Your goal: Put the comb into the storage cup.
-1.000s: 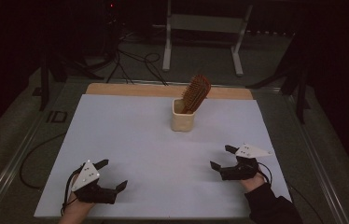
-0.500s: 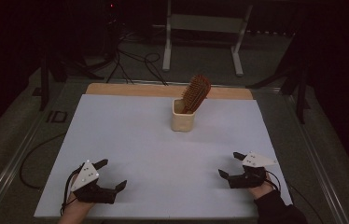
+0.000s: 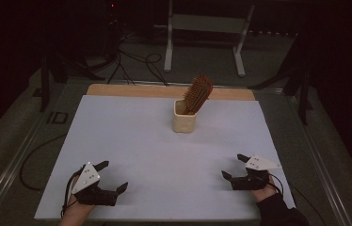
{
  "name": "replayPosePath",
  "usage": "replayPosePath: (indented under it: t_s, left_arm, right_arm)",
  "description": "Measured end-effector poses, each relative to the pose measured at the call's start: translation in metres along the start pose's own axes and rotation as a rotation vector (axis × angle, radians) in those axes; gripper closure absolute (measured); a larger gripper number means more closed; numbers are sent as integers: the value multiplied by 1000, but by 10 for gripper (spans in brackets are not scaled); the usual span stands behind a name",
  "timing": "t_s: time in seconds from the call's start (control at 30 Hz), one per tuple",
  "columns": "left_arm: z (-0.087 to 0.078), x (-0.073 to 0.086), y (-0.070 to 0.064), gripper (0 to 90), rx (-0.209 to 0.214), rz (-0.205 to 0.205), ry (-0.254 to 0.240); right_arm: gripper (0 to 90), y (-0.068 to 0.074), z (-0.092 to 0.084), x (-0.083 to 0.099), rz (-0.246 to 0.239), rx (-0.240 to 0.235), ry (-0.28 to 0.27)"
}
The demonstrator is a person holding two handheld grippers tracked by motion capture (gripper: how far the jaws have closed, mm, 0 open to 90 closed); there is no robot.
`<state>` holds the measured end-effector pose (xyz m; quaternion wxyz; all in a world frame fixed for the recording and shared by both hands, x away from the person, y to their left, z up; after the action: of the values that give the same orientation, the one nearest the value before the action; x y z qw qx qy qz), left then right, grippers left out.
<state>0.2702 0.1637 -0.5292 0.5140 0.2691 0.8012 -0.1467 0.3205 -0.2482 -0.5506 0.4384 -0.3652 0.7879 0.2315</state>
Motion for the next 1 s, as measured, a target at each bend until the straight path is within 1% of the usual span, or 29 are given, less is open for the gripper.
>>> replayPosePath:
  t_s: [0.13, 0.43, 0.5, 0.6, 0.77, 1.0]
  left_arm:
    - [0, 0, 0, 1, -4, 1, -1]
    - [-1, 1, 0, 1, -9, 2, 0]
    - [-1, 0, 1, 1, -13, -1, -3]
    - [-1, 0, 2, 1, -17, -7, -4]
    - [-1, 0, 2, 1, -17, -14, -7]
    - [-2, 0, 2, 1, -18, -11, -9]
  right_arm:
    - [95, 1, 1, -1, 12, -5, -4]
    - [96, 6, 2, -3, 4, -15, -8]
    - [96, 7, 1, -4, 11, -16, -8]
    - [96, 8, 1, -4, -2, -24, -8]
    - [96, 10, 2, -3, 8, -33, -8]
    - [96, 11, 2, -4, 6, -39, -13]
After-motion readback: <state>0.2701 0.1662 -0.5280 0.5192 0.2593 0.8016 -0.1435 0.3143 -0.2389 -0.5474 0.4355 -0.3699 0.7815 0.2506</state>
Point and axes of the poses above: each handheld gripper's, and its own axes: z roughly forward along the jaws, x roughly out of its underside, y roughly to its left, the point moved 8 cm from there along z, roughly forward along the jaws, and after that the axes turned 9 degrees about -x, right-handed, at the moved point
